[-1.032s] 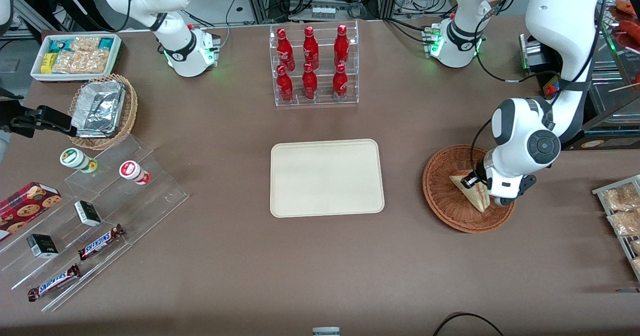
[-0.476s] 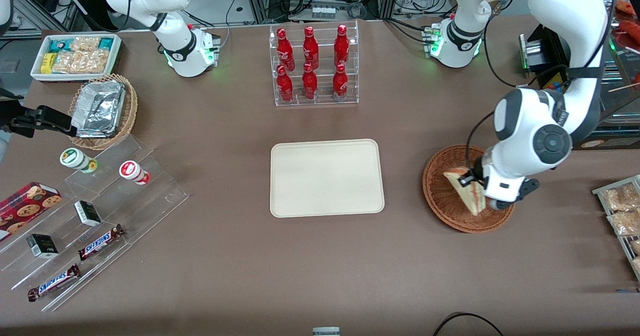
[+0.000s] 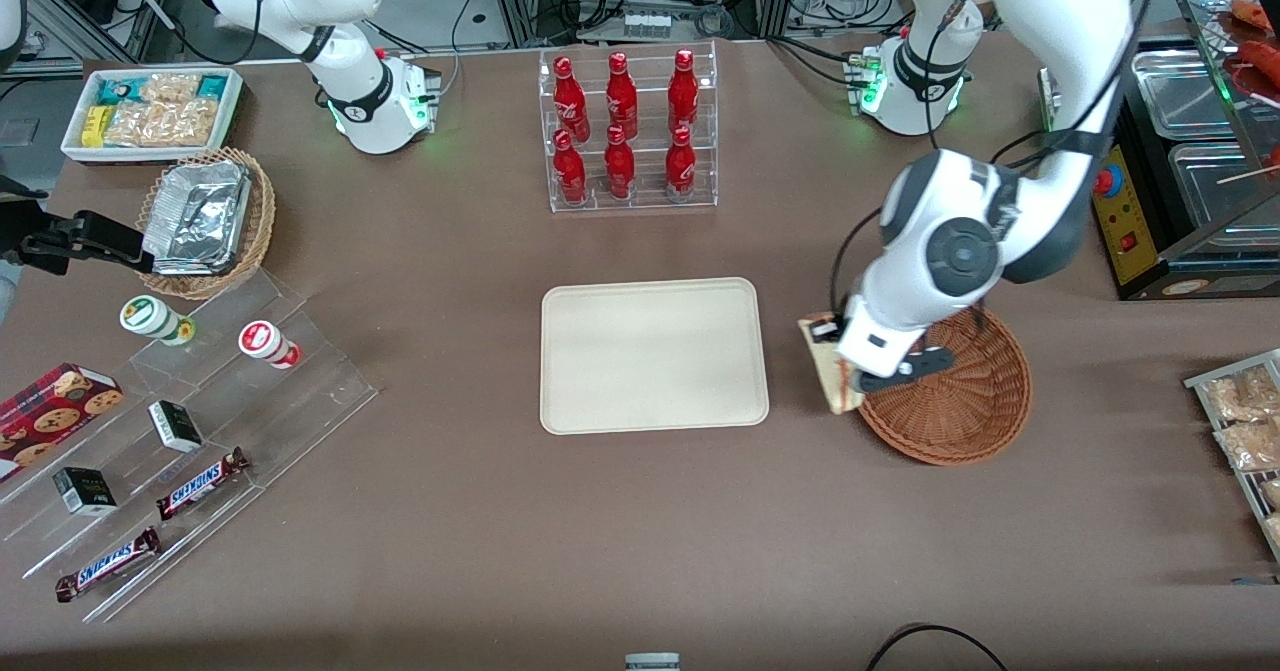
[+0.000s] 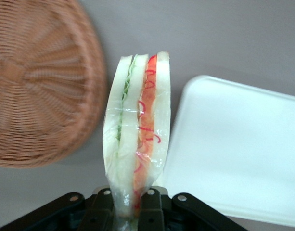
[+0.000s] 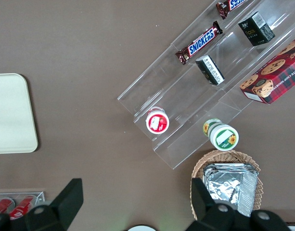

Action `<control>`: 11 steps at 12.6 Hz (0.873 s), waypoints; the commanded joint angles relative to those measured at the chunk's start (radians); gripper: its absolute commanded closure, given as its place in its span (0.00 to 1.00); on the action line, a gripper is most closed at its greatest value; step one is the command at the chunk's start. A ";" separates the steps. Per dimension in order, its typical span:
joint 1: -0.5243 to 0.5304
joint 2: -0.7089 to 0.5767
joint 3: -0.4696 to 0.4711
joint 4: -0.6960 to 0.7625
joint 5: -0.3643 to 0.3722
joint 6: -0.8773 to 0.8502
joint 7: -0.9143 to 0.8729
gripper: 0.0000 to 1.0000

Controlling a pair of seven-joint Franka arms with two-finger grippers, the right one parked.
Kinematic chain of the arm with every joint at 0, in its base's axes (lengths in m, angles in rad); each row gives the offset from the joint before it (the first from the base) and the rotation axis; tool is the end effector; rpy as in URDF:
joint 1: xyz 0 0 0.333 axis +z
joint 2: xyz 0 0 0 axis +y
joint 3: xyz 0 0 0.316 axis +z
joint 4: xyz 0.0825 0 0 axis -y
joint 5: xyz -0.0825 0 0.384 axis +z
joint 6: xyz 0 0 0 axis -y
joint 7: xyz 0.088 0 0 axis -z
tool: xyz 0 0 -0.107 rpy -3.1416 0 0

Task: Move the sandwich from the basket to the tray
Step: 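Carry the held sandwich over to the cream tray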

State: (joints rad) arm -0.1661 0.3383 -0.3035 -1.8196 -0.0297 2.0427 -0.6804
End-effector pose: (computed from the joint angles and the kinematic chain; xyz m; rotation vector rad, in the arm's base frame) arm 0.5602 -0.2726 0.3523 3.0601 0.3641 -0.2359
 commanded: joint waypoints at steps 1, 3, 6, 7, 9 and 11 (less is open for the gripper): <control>-0.119 0.112 0.007 0.124 0.040 -0.006 -0.098 1.00; -0.208 0.194 0.006 0.190 0.126 0.007 -0.221 1.00; -0.300 0.277 0.006 0.258 0.137 0.047 -0.306 1.00; -0.317 0.300 0.006 0.284 0.136 0.050 -0.311 1.00; -0.354 0.344 0.006 0.328 0.136 0.059 -0.343 1.00; -0.392 0.396 0.012 0.394 0.137 0.062 -0.378 1.00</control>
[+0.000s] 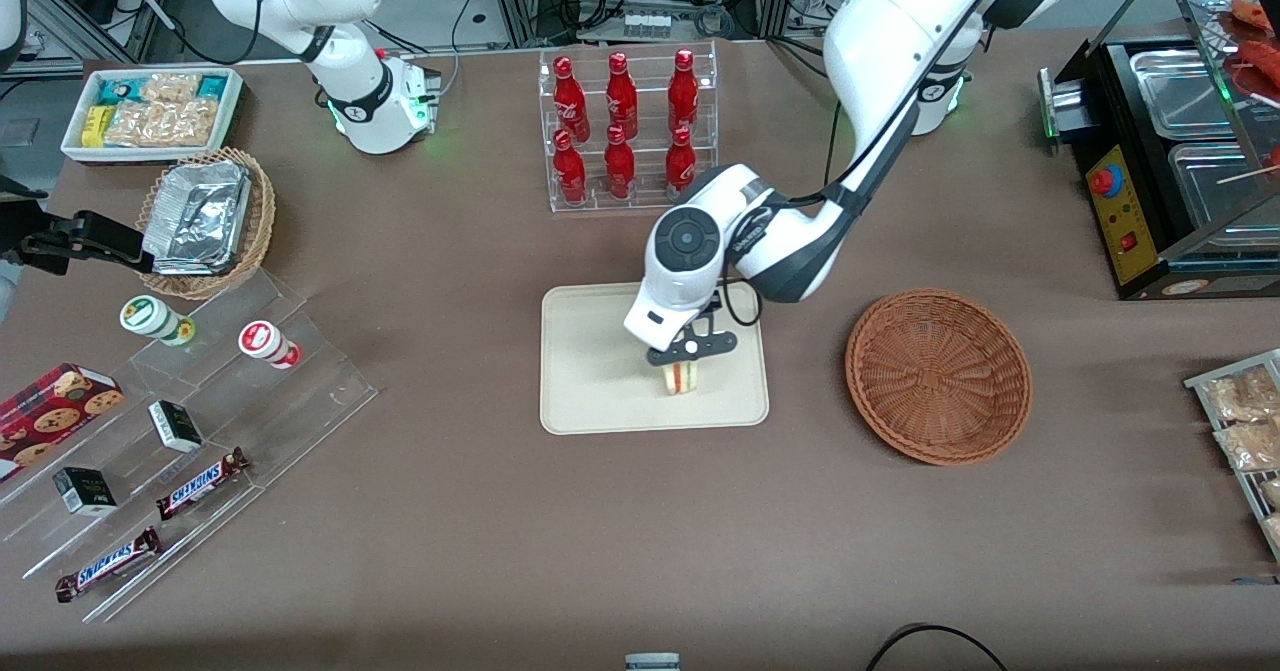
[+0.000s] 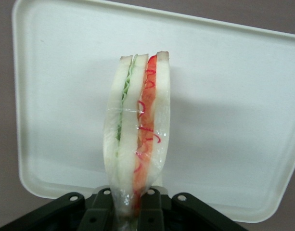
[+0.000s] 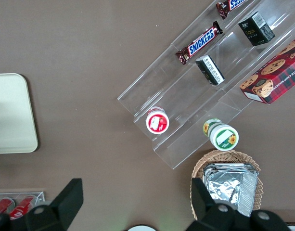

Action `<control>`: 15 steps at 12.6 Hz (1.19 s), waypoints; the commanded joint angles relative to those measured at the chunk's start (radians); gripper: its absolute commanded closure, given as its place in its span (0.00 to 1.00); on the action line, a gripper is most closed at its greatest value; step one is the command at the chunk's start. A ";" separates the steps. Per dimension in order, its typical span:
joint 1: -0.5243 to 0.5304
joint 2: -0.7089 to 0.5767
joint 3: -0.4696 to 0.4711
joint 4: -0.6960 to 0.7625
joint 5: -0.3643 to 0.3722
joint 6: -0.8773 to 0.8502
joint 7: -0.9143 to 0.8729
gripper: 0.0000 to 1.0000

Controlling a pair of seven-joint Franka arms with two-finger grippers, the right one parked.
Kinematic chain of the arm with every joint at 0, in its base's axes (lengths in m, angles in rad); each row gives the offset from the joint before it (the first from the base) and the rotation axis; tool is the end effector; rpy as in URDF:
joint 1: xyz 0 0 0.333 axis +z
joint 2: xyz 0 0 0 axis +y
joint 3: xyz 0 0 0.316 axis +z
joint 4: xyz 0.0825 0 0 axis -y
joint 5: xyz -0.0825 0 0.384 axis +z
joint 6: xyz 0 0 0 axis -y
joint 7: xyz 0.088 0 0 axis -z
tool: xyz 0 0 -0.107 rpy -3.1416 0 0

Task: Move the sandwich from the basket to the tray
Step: 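Carry the held sandwich over to the cream tray, then lower the sandwich onto the tray and open the left gripper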

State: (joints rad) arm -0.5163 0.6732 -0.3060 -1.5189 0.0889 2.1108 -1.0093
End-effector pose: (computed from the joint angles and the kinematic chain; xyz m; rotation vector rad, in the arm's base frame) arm 0.5052 -0.4881 0.2750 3.0897 0.3062 -0.1896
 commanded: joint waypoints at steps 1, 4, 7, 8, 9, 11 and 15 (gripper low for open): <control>-0.054 0.083 0.016 0.117 0.020 -0.008 -0.057 1.00; -0.068 0.127 0.018 0.152 0.018 -0.008 -0.067 1.00; -0.073 0.131 0.019 0.155 0.020 -0.017 -0.072 1.00; -0.073 0.132 0.019 0.167 0.020 -0.025 -0.074 1.00; -0.073 0.140 0.021 0.186 0.020 -0.056 -0.074 1.00; -0.073 0.190 0.021 0.294 0.020 -0.164 -0.072 1.00; -0.080 0.232 0.021 0.352 0.022 -0.210 -0.084 1.00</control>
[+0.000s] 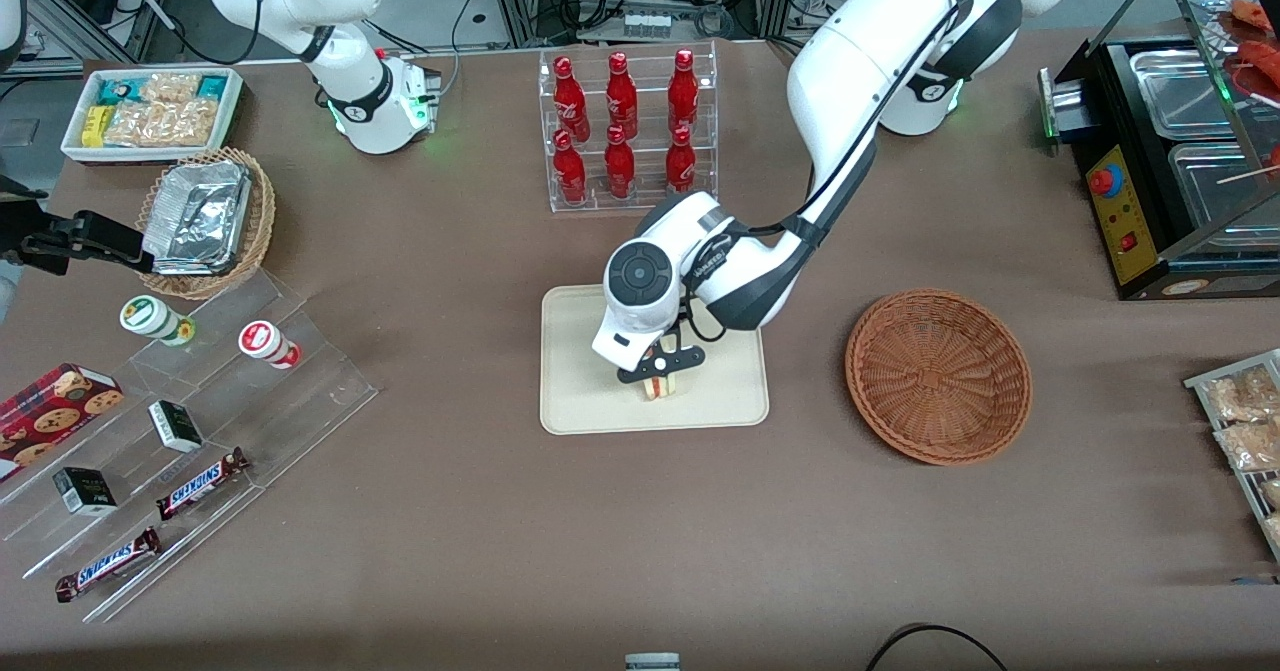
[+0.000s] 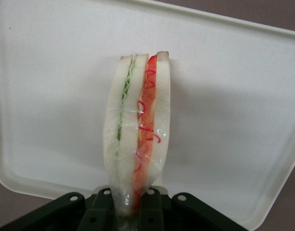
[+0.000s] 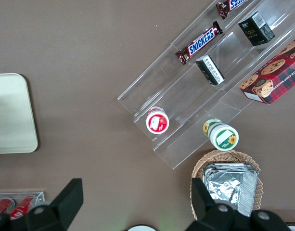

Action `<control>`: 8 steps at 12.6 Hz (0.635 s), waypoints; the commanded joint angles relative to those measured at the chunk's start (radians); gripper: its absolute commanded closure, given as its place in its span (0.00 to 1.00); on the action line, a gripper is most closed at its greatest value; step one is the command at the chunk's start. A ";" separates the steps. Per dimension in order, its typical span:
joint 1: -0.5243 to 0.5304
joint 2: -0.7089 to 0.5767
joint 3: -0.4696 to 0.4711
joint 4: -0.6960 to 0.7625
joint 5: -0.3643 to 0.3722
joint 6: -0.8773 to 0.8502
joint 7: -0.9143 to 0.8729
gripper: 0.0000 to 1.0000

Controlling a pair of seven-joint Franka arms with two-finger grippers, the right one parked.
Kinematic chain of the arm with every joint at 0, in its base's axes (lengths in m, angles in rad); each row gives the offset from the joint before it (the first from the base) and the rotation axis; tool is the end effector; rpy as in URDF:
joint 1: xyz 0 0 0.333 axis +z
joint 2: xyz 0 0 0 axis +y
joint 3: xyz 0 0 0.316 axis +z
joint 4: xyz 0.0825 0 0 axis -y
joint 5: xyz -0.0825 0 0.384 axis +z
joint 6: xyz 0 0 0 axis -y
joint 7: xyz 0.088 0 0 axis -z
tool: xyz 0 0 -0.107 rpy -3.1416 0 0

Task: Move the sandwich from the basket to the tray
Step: 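Lower the sandwich onto the tray and open the left gripper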

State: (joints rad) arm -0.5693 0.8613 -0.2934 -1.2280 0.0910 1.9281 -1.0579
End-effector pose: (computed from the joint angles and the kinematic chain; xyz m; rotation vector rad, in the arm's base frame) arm 0.5265 -0.5195 0.2547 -3.0831 -0.3736 0.2982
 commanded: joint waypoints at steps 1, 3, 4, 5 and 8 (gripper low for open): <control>-0.037 0.048 0.010 0.059 0.054 -0.024 -0.054 1.00; -0.037 0.055 0.008 0.059 0.087 -0.021 -0.091 1.00; -0.037 0.055 0.008 0.058 0.087 -0.021 -0.094 1.00; -0.037 0.055 0.008 0.058 0.085 -0.021 -0.096 1.00; -0.035 0.045 0.007 0.058 0.076 -0.026 -0.096 0.00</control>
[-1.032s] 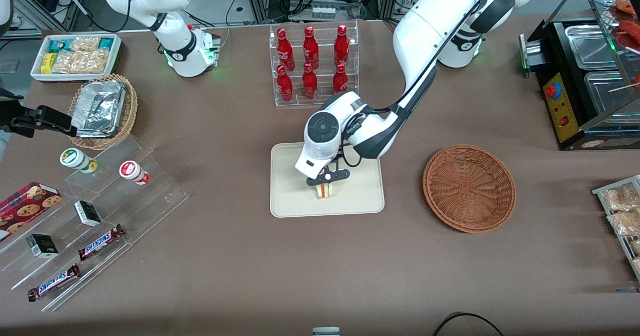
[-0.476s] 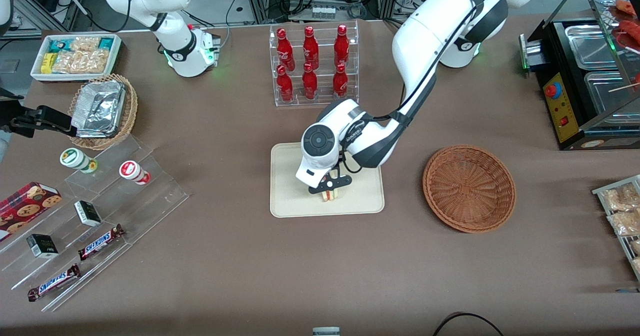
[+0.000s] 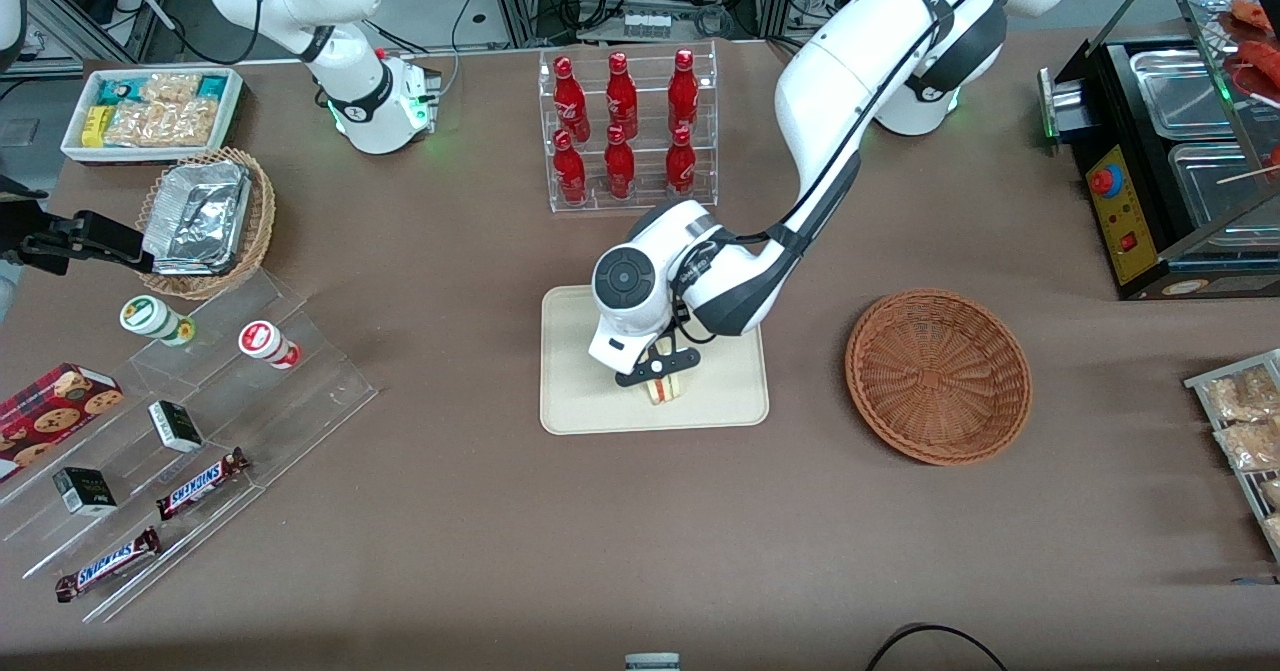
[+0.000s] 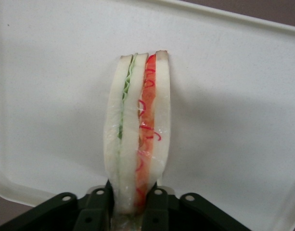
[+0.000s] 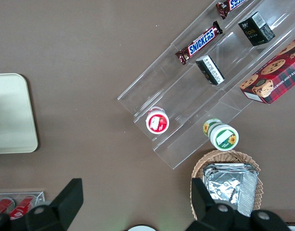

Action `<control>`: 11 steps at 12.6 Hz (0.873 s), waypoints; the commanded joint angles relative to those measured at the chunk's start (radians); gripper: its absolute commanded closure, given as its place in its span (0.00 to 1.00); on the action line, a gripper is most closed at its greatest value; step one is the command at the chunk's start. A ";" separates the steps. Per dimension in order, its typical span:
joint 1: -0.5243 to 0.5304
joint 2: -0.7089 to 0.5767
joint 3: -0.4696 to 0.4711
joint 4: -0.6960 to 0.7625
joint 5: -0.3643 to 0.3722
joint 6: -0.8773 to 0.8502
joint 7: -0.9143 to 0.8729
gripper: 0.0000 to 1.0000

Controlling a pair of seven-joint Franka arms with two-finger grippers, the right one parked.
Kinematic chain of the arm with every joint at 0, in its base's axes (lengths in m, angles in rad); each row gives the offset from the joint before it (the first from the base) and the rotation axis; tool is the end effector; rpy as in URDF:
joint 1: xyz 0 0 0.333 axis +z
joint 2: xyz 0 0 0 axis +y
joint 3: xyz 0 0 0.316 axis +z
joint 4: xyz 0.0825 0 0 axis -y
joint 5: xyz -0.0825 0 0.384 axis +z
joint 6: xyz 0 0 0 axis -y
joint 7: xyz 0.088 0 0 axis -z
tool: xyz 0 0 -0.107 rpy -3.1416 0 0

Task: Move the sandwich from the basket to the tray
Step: 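Lower the sandwich onto the tray and open the left gripper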

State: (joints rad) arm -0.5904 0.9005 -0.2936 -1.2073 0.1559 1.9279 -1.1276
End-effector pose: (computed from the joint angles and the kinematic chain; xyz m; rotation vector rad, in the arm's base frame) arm 0.5207 -0.5276 0.2348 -3.0333 -0.4086 0.2415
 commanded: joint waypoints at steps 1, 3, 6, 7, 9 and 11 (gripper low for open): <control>-0.008 -0.008 0.005 0.038 0.008 -0.033 -0.024 0.00; 0.001 -0.052 0.001 0.044 -0.002 -0.081 -0.014 0.00; 0.033 -0.149 0.002 0.045 -0.022 -0.154 0.009 0.00; 0.064 -0.176 -0.001 0.042 -0.022 -0.174 0.055 0.00; 0.109 -0.231 -0.001 0.040 -0.033 -0.254 0.184 0.00; 0.171 -0.279 0.002 0.020 -0.036 -0.311 0.292 0.00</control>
State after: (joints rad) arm -0.4697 0.6780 -0.2912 -1.1422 0.1411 1.6586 -0.9273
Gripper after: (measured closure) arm 0.000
